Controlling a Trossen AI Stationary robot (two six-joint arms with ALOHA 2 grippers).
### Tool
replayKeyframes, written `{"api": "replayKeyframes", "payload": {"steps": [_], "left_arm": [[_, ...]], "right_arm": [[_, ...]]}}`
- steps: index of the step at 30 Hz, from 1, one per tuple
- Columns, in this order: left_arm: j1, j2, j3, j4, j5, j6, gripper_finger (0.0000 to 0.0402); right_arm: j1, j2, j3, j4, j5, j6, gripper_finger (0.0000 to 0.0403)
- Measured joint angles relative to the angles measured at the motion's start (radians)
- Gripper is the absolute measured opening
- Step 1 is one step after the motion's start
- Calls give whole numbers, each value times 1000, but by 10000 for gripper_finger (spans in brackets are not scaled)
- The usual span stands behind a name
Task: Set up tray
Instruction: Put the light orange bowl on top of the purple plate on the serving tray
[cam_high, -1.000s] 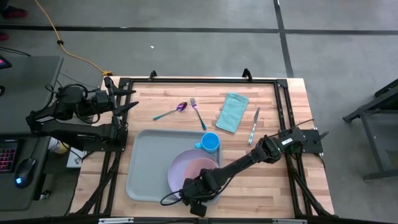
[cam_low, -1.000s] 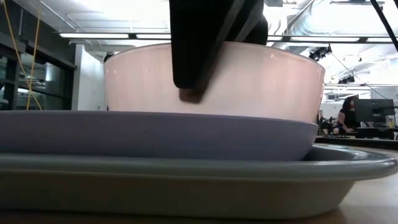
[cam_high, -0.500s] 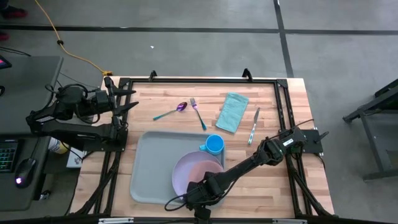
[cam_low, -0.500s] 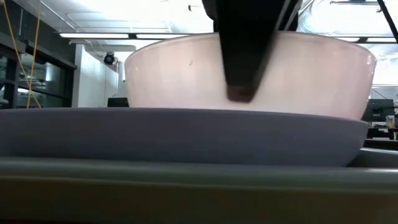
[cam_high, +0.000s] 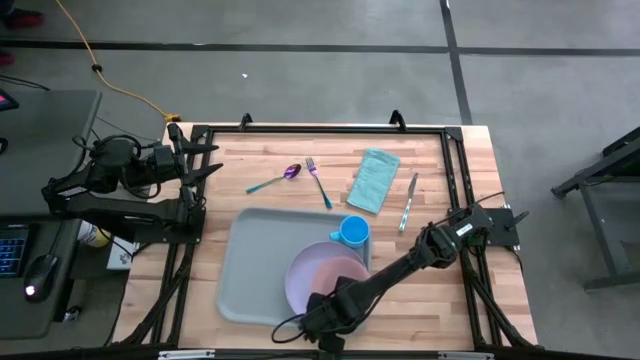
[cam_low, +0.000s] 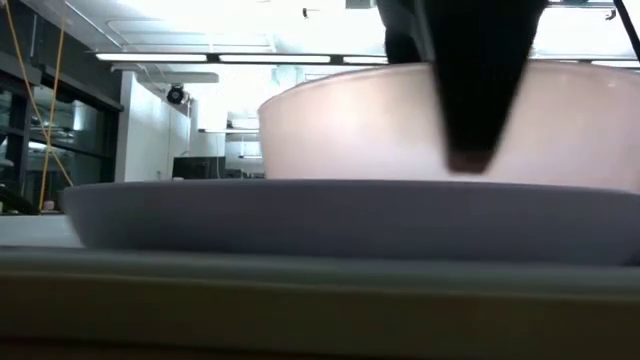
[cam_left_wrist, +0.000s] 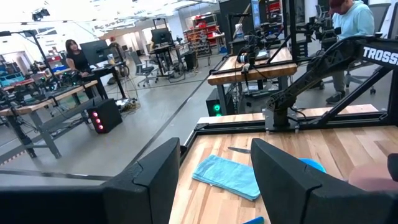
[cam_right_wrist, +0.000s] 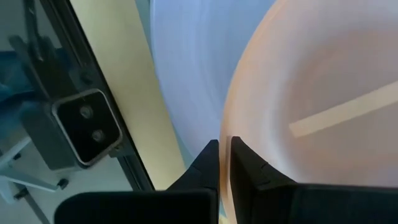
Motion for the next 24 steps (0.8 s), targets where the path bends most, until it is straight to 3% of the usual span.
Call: {"api": "replayKeyframes", "payload": {"steps": [24], "left_arm": [[0, 0, 0, -3, -4, 3, 227]], "right_arm": [[76, 3, -2, -118, 20, -47, 0]]}}
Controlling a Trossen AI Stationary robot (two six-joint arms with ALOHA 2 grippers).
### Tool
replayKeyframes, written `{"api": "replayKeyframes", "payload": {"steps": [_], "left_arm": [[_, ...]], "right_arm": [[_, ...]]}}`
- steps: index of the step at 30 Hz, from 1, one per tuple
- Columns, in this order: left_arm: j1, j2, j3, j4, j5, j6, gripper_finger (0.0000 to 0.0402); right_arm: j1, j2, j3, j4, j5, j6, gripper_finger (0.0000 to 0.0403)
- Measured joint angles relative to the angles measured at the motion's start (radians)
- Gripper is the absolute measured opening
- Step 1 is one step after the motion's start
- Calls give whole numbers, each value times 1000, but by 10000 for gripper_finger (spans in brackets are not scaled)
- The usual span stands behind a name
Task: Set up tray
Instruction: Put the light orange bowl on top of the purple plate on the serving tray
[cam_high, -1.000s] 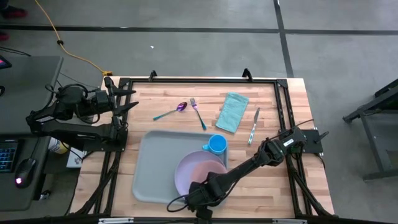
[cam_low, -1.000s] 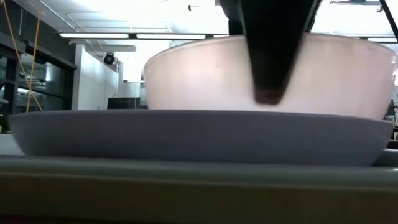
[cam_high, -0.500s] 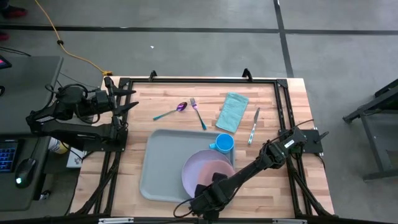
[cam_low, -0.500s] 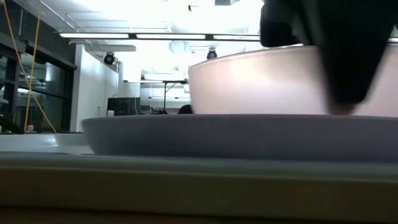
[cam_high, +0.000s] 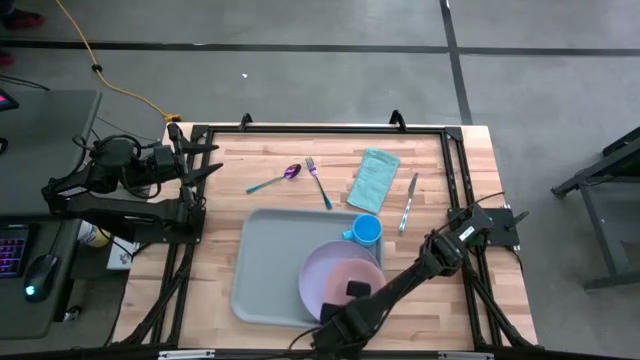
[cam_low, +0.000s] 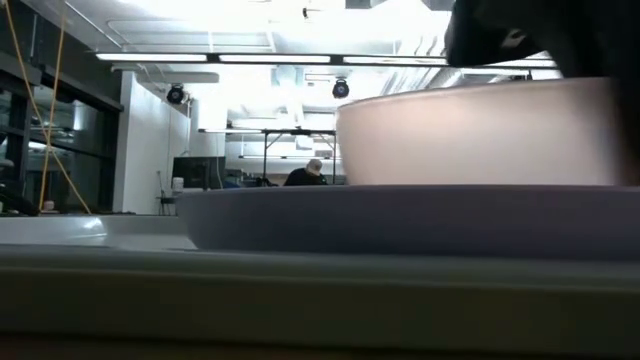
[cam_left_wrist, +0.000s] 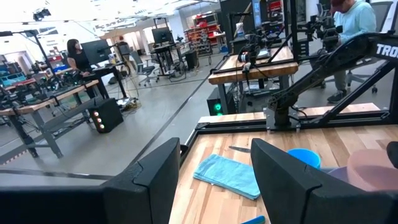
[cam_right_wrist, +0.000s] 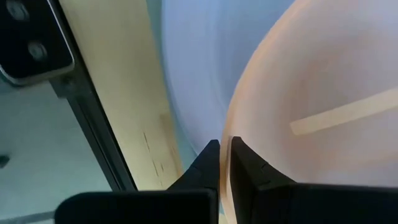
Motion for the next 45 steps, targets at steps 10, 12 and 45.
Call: {"api": "replayKeyframes", "payload": {"steps": [10, 12, 45], "left_arm": [[0, 0, 0, 0, 0, 0, 227], [0, 0, 0, 0, 1, 0, 227], [0, 0, 0, -7, 6, -1, 227]], "right_arm": [[45, 1, -1, -55, -18, -5, 0], [52, 1, -1, -72, -24, -7, 0], [24, -112, -3, -32, 67, -8, 0]]}}
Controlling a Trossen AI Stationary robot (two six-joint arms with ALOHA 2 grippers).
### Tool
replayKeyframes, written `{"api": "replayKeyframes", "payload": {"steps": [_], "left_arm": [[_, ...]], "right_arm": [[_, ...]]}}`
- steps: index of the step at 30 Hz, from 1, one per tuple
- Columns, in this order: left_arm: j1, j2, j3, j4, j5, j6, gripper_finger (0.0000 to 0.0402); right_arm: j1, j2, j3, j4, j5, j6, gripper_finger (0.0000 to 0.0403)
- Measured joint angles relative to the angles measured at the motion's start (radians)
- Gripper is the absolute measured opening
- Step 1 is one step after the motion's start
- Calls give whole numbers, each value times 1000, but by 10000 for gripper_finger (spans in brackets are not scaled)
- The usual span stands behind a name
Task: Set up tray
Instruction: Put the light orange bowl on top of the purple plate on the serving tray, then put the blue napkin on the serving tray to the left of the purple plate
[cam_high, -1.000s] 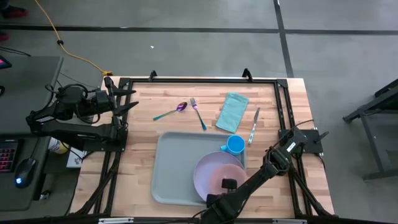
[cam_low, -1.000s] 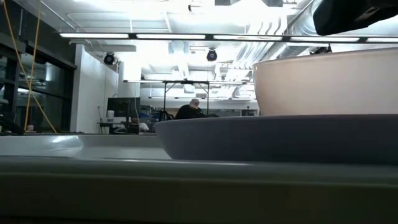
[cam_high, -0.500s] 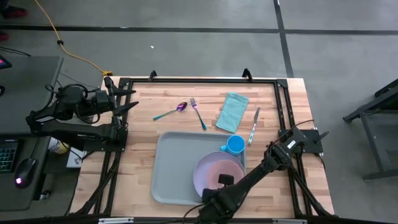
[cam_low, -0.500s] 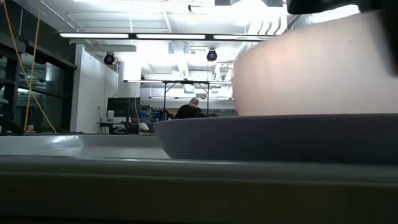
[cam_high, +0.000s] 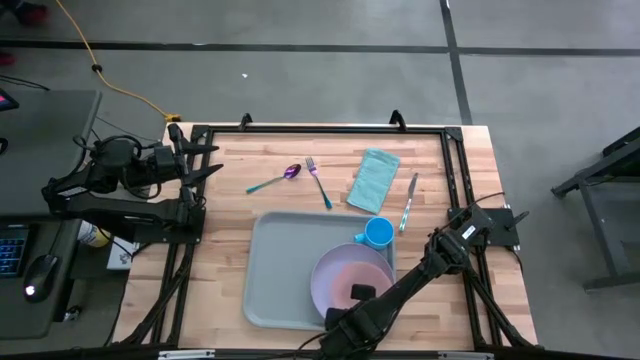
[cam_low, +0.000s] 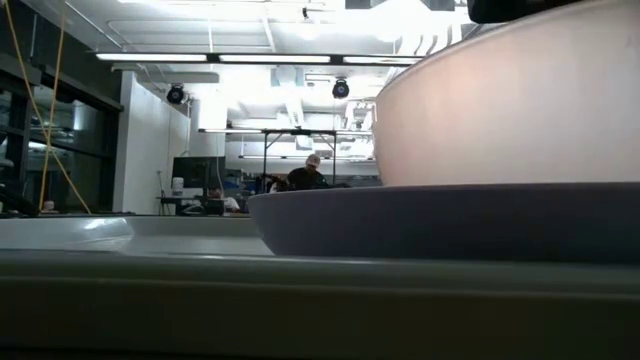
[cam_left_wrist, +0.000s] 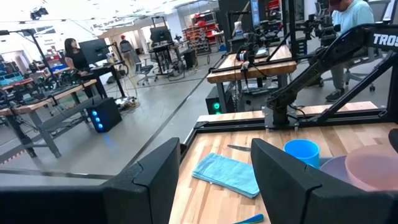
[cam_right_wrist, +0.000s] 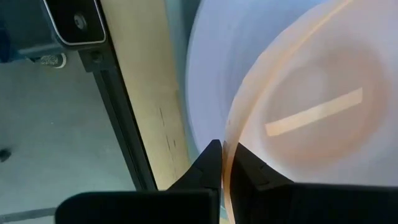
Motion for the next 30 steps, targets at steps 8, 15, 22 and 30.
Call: {"api": "replayKeyframes", "payload": {"steps": [8, 15, 22, 30], "left_arm": [[0, 0, 0, 0, -1, -3, 227], [0, 0, 0, 0, -3, -3, 227], [0, 0, 0, 0, -3, -3, 227], [0, 0, 0, -1, -3, -2, 227]], "right_arm": [[-1, 0, 1, -1, -47, 0, 6], [-1, 0, 1, -5, -40, 16, 78], [-1, -3, 2, -70, -26, 38, 150], [-3, -63, 2, -50, 5, 51, 168]]}}
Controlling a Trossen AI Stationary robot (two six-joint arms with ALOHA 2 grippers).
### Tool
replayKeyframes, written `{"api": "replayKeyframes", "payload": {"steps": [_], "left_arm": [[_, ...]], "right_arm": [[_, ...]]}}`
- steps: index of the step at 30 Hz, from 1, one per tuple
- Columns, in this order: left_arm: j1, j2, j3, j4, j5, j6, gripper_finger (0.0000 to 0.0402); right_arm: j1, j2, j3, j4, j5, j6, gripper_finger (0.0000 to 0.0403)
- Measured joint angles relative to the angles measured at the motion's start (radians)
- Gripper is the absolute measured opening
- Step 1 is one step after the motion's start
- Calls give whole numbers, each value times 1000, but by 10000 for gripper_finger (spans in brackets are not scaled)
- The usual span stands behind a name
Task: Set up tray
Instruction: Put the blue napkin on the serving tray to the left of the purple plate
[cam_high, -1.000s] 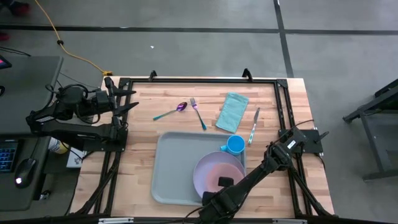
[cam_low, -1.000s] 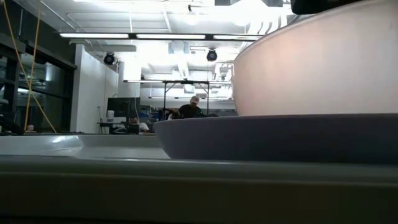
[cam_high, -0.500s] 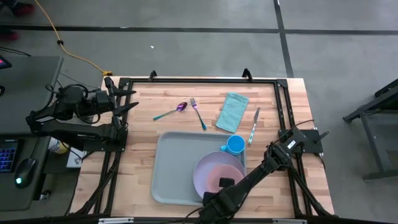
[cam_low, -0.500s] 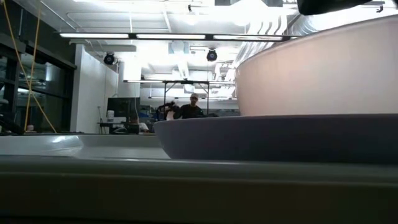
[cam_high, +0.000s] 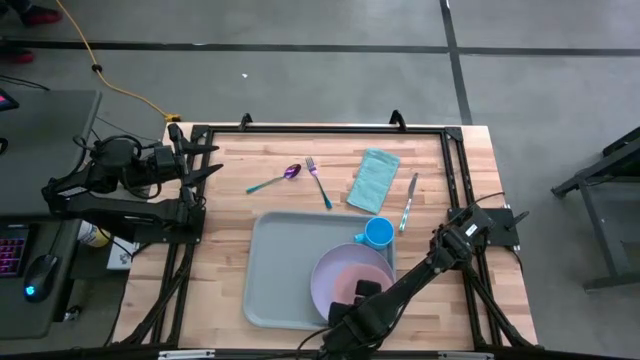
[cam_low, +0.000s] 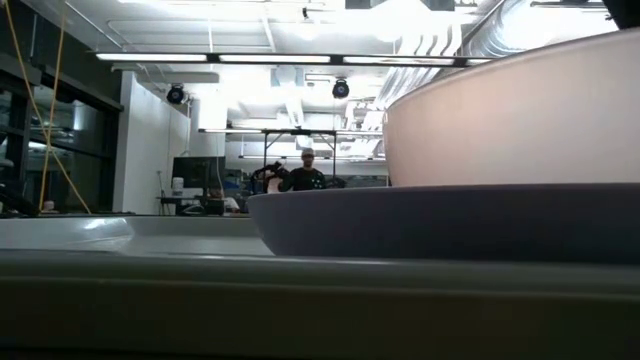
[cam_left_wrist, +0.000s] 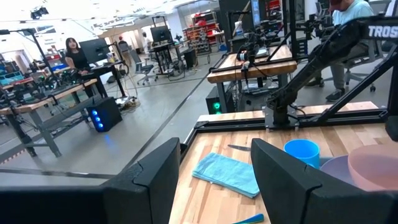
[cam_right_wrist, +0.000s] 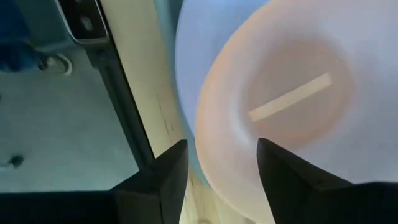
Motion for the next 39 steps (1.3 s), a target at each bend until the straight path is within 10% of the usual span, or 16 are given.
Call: {"api": "replayKeyframes", "payload": {"steps": [20, 39], "left_arm": [[0, 0, 0, -22, 4, 2, 227], [0, 0, 0, -161, 10, -2, 227]], "right_arm": [[-106, -356, 1, -102, 618, 180, 119], [-642, -474, 1, -102, 573, -102, 119]]}}
